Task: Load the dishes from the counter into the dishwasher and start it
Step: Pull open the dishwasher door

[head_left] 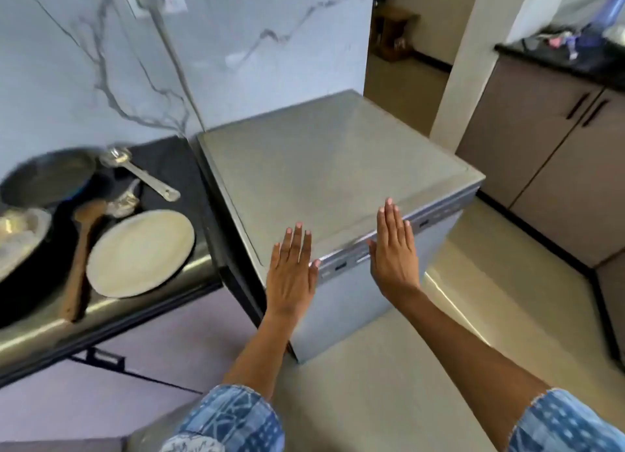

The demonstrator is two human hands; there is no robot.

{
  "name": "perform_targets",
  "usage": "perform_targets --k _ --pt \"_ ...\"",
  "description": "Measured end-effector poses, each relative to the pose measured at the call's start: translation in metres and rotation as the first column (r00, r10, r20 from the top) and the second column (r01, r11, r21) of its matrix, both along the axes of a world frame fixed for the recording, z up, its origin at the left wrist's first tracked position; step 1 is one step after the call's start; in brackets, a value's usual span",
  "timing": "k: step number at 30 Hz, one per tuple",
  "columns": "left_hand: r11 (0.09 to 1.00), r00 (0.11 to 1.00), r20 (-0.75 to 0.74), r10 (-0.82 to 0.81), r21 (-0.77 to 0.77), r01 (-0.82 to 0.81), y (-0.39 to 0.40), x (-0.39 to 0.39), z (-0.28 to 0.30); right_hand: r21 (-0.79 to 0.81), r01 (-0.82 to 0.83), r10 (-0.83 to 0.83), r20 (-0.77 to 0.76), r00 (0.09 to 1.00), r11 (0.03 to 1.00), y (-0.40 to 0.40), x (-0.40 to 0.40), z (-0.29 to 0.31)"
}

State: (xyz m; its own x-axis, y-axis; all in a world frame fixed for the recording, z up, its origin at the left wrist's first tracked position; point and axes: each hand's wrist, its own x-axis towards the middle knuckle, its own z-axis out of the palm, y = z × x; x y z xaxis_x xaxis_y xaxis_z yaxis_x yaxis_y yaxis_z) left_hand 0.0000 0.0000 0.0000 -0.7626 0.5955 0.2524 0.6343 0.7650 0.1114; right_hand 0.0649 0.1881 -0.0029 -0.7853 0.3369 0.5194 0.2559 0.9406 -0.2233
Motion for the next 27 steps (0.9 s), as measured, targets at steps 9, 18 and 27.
perform_targets --k 9,18,27 --pt "0.989 0.988 -0.045 0.145 0.043 -0.143 0.019 0.010 -0.054 -0.737 0.018 -0.155 -0.119 0.981 0.676 -0.006 -0.006 -0.064" --pt "0.983 0.980 -0.098 0.175 0.066 -0.169 0.020 0.011 -0.061 -0.963 -0.099 -0.407 0.012 0.913 -0.250 0.010 -0.044 -0.046" --pt "0.982 0.982 -0.053 0.180 0.071 -0.176 0.021 0.014 -0.054 -0.776 -0.281 -0.386 -0.053 0.921 -0.565 0.026 -0.040 -0.053"
